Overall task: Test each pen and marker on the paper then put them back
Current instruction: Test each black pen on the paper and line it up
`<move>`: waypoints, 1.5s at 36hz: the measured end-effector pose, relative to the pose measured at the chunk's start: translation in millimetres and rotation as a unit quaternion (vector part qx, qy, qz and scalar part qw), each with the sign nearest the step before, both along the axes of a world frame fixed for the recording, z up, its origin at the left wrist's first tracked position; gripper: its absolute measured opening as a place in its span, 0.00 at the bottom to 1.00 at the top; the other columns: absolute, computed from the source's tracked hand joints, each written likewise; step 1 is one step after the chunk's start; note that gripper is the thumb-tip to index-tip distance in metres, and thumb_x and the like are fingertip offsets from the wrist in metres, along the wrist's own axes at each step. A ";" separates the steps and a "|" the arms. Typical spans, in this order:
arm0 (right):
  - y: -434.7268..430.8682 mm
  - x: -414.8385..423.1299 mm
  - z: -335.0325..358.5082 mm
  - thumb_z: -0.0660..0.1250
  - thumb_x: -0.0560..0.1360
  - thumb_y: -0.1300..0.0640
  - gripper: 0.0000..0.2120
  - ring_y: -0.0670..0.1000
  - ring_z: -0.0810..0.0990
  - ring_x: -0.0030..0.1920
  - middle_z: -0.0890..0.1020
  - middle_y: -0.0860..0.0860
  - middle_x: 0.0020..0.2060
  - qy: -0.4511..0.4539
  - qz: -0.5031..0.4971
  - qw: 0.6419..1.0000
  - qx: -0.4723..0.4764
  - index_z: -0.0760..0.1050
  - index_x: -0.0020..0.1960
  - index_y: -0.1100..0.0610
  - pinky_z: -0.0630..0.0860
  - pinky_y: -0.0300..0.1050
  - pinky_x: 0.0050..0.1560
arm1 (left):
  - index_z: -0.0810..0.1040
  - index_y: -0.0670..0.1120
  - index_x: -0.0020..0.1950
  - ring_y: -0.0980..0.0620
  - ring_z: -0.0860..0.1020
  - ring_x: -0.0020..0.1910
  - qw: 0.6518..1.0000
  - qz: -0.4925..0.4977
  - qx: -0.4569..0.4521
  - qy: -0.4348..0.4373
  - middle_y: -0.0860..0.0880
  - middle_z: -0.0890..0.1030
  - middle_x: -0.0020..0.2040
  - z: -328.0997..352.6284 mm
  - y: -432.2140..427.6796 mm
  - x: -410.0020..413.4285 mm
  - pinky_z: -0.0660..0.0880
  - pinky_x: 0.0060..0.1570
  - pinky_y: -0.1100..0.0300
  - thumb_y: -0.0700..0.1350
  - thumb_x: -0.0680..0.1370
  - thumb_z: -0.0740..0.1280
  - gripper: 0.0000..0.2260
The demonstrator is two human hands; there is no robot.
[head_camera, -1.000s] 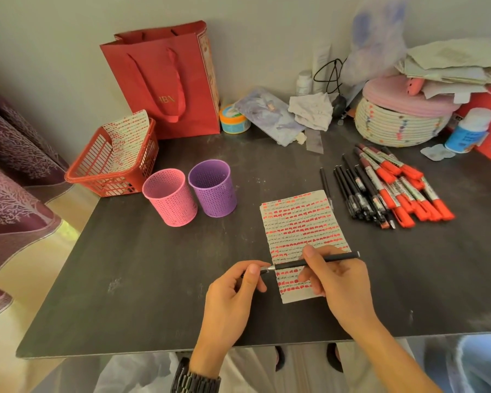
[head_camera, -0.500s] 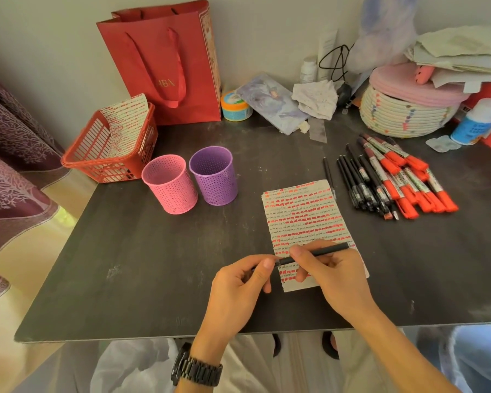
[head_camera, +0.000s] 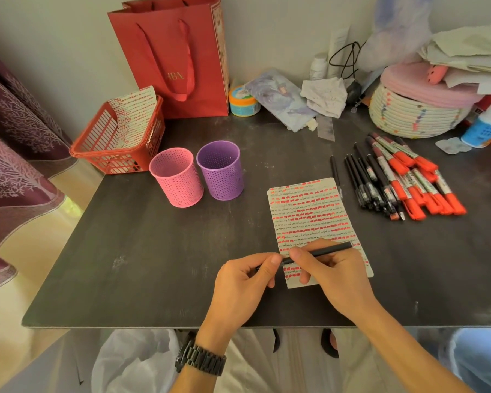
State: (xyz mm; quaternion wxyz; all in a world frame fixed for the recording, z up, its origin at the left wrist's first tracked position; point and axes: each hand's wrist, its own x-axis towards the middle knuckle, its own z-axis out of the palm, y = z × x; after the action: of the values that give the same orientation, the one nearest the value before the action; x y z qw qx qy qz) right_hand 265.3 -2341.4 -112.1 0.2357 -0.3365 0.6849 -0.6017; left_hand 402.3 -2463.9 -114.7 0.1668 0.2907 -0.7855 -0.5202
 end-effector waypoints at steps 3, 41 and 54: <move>0.3 -0.4 -0.1 0.71 0.72 0.43 0.05 0.46 0.85 0.44 0.84 0.48 0.31 0.000 0.004 1.000 0.000 0.85 0.40 0.41 0.75 0.28 0.50 | 0.85 0.62 0.47 0.49 0.77 0.36 1.000 -0.004 0.002 0.002 0.54 0.79 0.33 1.1 0.1 -0.2 0.76 0.45 0.47 0.64 0.79 0.61 0.14; 31.6 -8.2 -17.1 0.54 0.73 0.32 0.30 0.56 0.69 0.70 0.75 0.51 0.69 0.423 -0.090 0.842 0.322 0.78 0.65 0.47 0.61 0.60 0.68 | 0.85 0.53 0.57 0.44 0.76 0.49 0.814 0.392 -0.339 -0.264 0.51 0.82 0.51 -5.0 -62.9 135.7 0.74 0.47 0.51 0.60 0.81 0.63 0.16; 33.2 -11.4 -32.9 0.57 0.74 0.32 0.23 0.53 0.71 0.59 0.79 0.47 0.59 0.460 -0.094 0.847 0.250 0.81 0.58 0.42 0.74 0.57 0.55 | 0.82 0.50 0.65 0.41 0.74 0.58 0.823 0.375 -0.323 -0.279 0.48 0.80 0.58 -5.7 -49.2 133.7 0.74 0.55 0.45 0.63 0.78 0.64 0.23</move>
State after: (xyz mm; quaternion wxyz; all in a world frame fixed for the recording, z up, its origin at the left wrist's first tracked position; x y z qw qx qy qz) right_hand 253.8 -2308.2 -145.0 -0.0881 -0.4381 0.8707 -0.2052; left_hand 536.0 -2513.1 -120.4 0.2070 0.6254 -0.7518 -0.0308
